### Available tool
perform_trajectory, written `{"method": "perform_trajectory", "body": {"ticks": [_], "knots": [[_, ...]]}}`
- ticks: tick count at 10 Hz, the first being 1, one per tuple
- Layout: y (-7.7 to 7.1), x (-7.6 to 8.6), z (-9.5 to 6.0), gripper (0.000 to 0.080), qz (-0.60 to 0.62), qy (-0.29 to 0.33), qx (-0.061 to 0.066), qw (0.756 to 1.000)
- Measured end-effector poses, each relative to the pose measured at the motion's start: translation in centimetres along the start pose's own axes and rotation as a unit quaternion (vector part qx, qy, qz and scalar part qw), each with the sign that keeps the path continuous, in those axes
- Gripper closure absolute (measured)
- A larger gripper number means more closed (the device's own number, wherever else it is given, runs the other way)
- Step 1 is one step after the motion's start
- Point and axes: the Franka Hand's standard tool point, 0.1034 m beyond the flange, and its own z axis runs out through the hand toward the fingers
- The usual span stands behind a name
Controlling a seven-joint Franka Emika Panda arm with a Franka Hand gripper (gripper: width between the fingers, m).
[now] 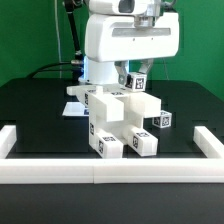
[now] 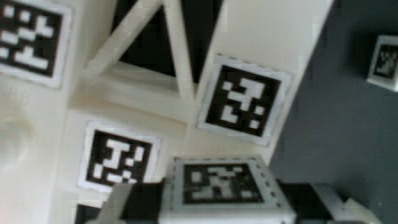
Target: Assemble chair
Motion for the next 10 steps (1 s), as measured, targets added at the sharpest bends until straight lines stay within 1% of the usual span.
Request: {"method": "perform_trajectory", "body": {"ticks": [4,8,10], "knots": [[-0.04,0.02,0.01,0.0512,0.109,0.0,0.0,0.994],[-0.17,0.08,0.03,0.0512,0.245,0.0,0.002,0.97],[-0.22,0.11,0.03,0.0512,0.308,0.0,0.002,0.951]]}}
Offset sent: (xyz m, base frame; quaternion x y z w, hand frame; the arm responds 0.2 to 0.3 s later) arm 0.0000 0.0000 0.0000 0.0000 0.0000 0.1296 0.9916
